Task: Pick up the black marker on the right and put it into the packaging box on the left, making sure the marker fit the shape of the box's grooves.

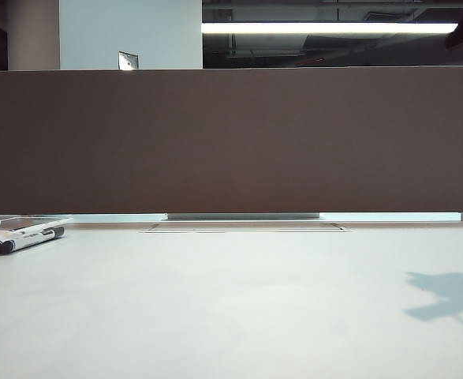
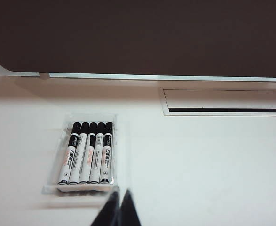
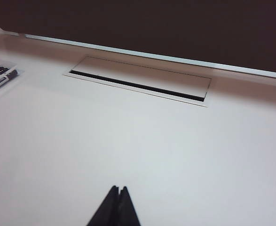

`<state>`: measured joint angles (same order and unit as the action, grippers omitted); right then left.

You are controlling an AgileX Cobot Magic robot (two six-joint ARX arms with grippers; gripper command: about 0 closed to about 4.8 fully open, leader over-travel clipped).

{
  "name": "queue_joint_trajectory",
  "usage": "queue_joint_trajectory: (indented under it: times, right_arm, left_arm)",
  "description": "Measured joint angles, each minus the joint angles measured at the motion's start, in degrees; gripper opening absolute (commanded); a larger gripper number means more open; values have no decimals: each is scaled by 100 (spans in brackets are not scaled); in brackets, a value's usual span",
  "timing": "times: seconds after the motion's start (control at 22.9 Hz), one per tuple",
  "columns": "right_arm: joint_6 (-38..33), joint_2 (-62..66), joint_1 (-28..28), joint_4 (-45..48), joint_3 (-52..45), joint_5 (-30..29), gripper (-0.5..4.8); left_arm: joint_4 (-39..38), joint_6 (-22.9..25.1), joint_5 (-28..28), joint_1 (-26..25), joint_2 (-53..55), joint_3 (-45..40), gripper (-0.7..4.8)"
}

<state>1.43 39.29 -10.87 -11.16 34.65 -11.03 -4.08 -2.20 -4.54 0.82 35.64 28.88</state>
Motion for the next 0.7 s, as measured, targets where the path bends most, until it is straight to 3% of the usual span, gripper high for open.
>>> queue_joint_trajectory:
  times: [0.39, 0.7]
  right_arm:
    - [2, -28, 0, -33, -2, 13, -5]
    - [2, -26, 0, -33, -2, 13, -5]
  left_arm:
    - [417, -7, 0, 0, -1353, -1294, -6]
    - [728, -4, 0, 0, -1786, -1403, -6]
